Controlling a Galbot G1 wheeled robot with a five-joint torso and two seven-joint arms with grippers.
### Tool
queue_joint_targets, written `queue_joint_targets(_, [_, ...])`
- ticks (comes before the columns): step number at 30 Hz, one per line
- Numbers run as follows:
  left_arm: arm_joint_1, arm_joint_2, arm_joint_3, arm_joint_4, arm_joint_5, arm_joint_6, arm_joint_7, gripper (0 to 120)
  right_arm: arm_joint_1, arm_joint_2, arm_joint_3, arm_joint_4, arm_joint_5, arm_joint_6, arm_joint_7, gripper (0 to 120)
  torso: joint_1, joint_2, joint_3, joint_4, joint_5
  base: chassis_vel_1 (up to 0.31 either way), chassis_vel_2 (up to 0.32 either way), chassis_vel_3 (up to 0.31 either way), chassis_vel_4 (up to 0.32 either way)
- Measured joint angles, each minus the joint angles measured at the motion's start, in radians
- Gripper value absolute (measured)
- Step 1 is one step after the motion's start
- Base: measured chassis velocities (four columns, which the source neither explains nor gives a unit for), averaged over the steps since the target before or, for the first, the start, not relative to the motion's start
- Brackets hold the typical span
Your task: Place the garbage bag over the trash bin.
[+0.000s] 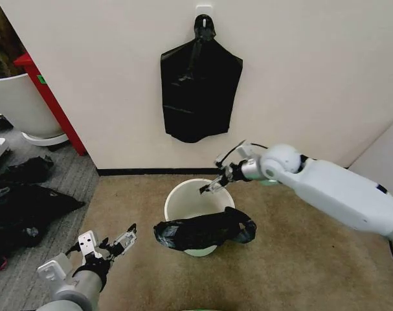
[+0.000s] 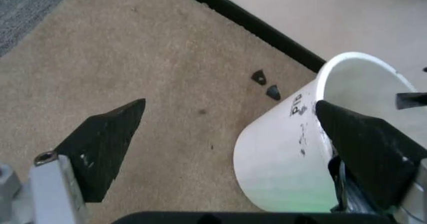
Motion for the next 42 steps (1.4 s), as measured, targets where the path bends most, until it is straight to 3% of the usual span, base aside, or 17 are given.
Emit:
queue_joint_targets(10, [-0.012,-0.023,0.004,0.001,-0.003,0.009,-0.003,100,0.087,0.057,-0.11,-0.074,-0.008,0.0,-0.014,100,0.0,0.0,0.0,-0.0003,0.0001,0.0,0.0,0.0,0.0])
queue_joint_targets(17, [-0.022,-0.029,0.008,0.001,-0.008,0.008,0.004,100,0.099,0.131,-0.126,-0.185,-0.05,0.001,-0.032,99,0.0,0.0,0.0,0.0002,0.0,0.0,0.0,0.0,0.0])
queue_joint_targets(25, [-0.04,-0.022,0.009,0.001,-0.018,0.007,0.011,100,0.126,0.148,-0.203,-0.224,-0.072,0.001,-0.058,99,0.0,0.0,0.0,-0.0001,0.0,0.0,0.0,0.0,0.0])
queue_joint_targets(29, [-0.048,-0.02,0.012,0.001,-0.023,0.007,0.017,100,0.128,0.164,-0.208,-0.25,-0.077,0.001,-0.059,90,0.0,0.0,0.0,-0.0001,0.0,0.0,0.0,0.0,0.0])
queue_joint_targets(42, [-0.064,-0.02,0.015,0.001,-0.026,0.004,0.027,100,0.108,0.19,-0.218,-0.302,-0.114,0.002,-0.073,41,0.0,0.0,0.0,-0.0002,-0.0001,0.0,0.0,0.0,0.0])
